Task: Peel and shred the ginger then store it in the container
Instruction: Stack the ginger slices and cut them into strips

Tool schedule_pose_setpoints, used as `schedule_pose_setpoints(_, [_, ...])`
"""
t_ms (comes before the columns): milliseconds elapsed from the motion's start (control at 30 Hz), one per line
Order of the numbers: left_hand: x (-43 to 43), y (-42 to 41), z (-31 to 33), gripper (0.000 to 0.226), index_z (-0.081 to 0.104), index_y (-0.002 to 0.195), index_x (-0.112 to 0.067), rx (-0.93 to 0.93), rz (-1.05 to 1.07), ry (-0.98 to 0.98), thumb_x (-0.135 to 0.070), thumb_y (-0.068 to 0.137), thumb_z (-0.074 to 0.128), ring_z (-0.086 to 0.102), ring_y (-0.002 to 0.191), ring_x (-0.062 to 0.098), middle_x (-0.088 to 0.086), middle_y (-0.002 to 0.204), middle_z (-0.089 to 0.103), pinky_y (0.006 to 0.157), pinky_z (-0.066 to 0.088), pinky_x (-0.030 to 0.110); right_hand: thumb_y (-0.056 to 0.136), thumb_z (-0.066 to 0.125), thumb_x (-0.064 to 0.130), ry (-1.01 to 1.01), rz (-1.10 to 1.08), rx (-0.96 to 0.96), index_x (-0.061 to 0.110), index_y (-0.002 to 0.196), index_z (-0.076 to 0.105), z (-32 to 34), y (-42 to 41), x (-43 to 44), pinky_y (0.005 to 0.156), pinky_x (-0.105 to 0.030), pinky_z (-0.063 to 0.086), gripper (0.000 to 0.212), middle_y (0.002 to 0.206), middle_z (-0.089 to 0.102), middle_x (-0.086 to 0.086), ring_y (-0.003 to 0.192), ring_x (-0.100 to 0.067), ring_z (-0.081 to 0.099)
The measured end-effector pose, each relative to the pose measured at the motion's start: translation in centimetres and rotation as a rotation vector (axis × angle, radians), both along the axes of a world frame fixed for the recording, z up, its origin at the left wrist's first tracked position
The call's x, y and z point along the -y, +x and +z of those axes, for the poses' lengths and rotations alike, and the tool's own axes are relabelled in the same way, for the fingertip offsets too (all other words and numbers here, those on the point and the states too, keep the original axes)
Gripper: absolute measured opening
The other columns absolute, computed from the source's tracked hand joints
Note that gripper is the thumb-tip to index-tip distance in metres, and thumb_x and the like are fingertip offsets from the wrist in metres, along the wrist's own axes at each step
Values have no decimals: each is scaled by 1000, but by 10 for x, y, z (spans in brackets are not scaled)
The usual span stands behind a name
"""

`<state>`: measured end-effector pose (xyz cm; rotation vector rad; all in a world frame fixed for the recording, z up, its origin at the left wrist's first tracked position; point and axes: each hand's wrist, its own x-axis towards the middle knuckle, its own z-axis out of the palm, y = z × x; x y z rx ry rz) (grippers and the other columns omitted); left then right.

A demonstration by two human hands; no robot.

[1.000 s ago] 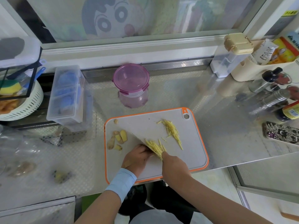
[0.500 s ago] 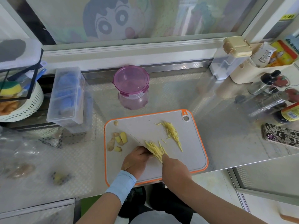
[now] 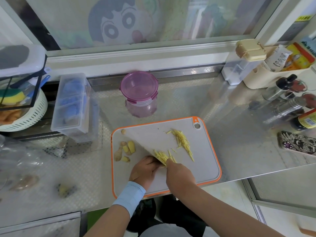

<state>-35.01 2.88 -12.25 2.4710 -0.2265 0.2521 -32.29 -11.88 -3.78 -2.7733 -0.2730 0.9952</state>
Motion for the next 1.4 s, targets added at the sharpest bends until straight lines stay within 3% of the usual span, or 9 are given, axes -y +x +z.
schedule_pose_setpoints(133, [0, 0, -4, 26, 78, 89, -21, 12, 17, -7, -24, 86, 53, 55, 98, 8, -6, 97, 71, 85, 43, 17, 91, 45, 0, -23, -1, -4, 21, 112, 36, 0, -11, 15, 54, -30, 42, 32, 74, 46, 1, 67, -19, 52])
schedule_pose_setpoints(233, [2, -2, -4, 25, 78, 88, -21, -10, 41, -49, -23, 85, 53, 56, 97, 7, -7, 97, 69, 84, 43, 14, 91, 44, -1, -27, -8, -10, 18, 119, 39, 0, -14, 19, 52, -28, 39, 34, 73, 45, 1, 65, -17, 49])
schedule_pose_setpoints(367, [3, -2, -3, 25, 78, 90, -24, -23, 51, -77, -23, 84, 54, 55, 97, 8, -9, 98, 68, 82, 43, 16, 92, 45, 1, -13, -4, -25, 20, 108, 39, 1, -3, 4, 65, -34, 51, 25, 78, 48, -1, 73, -23, 53])
schedule_pose_setpoints(533, [5, -1, 3, 26, 78, 87, -22, 23, 51, -55, -24, 84, 52, 53, 92, 9, -6, 93, 71, 77, 40, 13, 94, 43, 2, 5, -5, -30, 17, 115, 43, 3, 5, -6, 66, -33, 44, 26, 98, 59, -7, 78, -25, 50])
schedule_pose_setpoints(733, [3, 0, -2, 25, 78, 86, -21, 44, 33, -32, -21, 84, 53, 54, 96, 8, -5, 94, 71, 82, 42, 15, 92, 43, 1, 2, -11, -4, 19, 112, 40, 0, -8, 11, 58, -32, 46, 27, 75, 45, 1, 70, -21, 52])
schedule_pose_setpoints(867, [4, -1, -5, 23, 77, 85, -20, 28, 57, -61, -21, 85, 54, 55, 95, 8, -6, 93, 69, 79, 44, 16, 89, 44, -2, -10, -23, -14, 17, 123, 39, 0, -17, 25, 46, -26, 32, 39, 74, 46, 0, 60, -14, 44])
schedule_pose_setpoints(1100, [5, -3, -4, 24, 78, 86, -22, 14, 79, -89, -23, 84, 54, 56, 96, 7, -8, 96, 69, 78, 45, 17, 93, 45, 2, -2, -27, -18, 21, 100, 34, -3, -4, 2, 61, -31, 46, 23, 78, 48, -1, 72, -23, 53])
schedule_pose_setpoints(1400, [3, -1, -12, 24, 77, 84, -19, 34, 53, -19, -21, 84, 53, 55, 96, 10, -4, 93, 69, 78, 47, 23, 92, 41, 2, 13, -25, -17, 21, 109, 38, 5, -17, 23, 46, -27, 30, 26, 74, 47, -1, 58, -15, 42])
